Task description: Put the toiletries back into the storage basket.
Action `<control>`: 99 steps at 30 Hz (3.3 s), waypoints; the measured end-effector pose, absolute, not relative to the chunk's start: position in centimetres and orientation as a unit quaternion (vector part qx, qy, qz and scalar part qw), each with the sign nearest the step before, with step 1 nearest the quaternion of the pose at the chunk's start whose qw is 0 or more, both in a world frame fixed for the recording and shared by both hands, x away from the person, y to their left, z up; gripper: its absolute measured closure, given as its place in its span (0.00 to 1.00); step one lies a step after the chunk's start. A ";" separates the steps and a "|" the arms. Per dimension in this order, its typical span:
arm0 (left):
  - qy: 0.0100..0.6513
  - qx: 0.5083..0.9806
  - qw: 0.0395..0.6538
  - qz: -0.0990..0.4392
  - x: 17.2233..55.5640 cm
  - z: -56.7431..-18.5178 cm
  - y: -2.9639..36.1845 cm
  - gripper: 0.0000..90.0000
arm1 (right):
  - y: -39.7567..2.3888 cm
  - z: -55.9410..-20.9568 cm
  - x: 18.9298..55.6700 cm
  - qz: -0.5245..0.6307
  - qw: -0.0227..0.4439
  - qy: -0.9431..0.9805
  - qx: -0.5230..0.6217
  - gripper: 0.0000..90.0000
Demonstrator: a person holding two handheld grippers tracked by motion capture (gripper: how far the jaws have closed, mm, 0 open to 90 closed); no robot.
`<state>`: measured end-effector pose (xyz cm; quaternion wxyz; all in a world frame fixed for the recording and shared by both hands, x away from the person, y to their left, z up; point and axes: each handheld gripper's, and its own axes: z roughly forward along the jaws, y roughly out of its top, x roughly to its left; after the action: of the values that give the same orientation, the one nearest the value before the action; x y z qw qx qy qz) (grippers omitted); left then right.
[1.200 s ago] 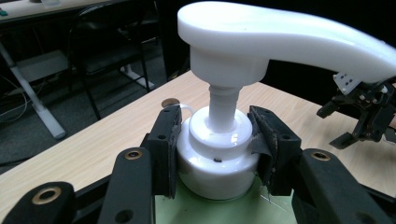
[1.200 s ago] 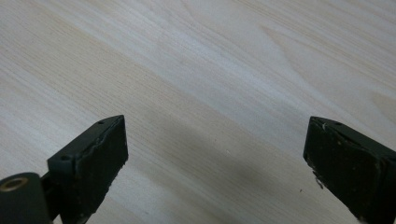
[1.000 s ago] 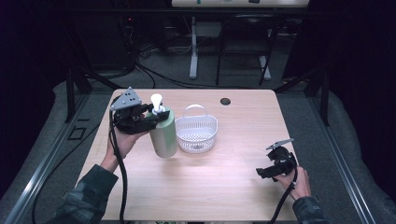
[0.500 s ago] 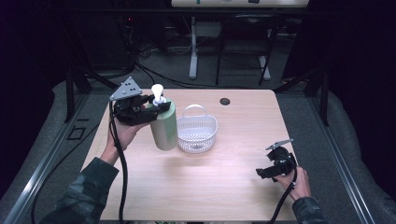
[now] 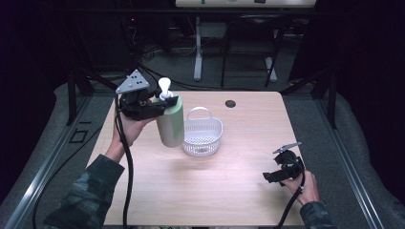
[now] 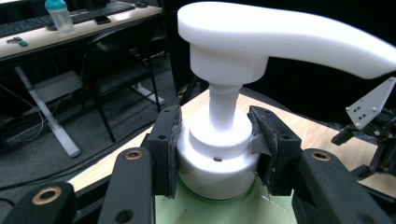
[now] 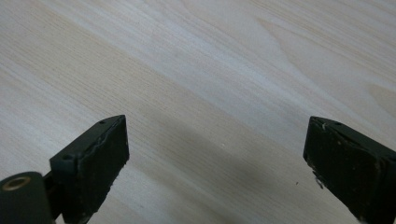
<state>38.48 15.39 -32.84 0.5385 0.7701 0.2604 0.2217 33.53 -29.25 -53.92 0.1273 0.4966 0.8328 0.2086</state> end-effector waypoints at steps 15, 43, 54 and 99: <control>0.257 0.766 0.545 0.224 40.1 -31.8 13.6 0.62 | -29.3 -54.0 33.5 0.209 0.125 0.831 0.500 0.07; 0.252 0.764 0.555 0.213 42.0 -32.3 10.1 0.62 | -29.5 -54.0 33.3 0.206 0.127 0.832 0.499 0.07; 0.256 0.765 0.554 0.207 42.5 -33.3 9.5 0.62 | -29.5 -54.0 33.3 0.204 0.128 0.832 0.499 0.07; 0.289 0.756 0.552 0.201 43.8 -38.4 8.5 0.62 | -29.4 -53.9 33.3 0.207 0.128 0.832 0.498 0.07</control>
<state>43.84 8.50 -38.44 0.5521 0.7559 0.2890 0.2008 33.26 -29.37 -53.91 0.1276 0.4980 0.8324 0.2068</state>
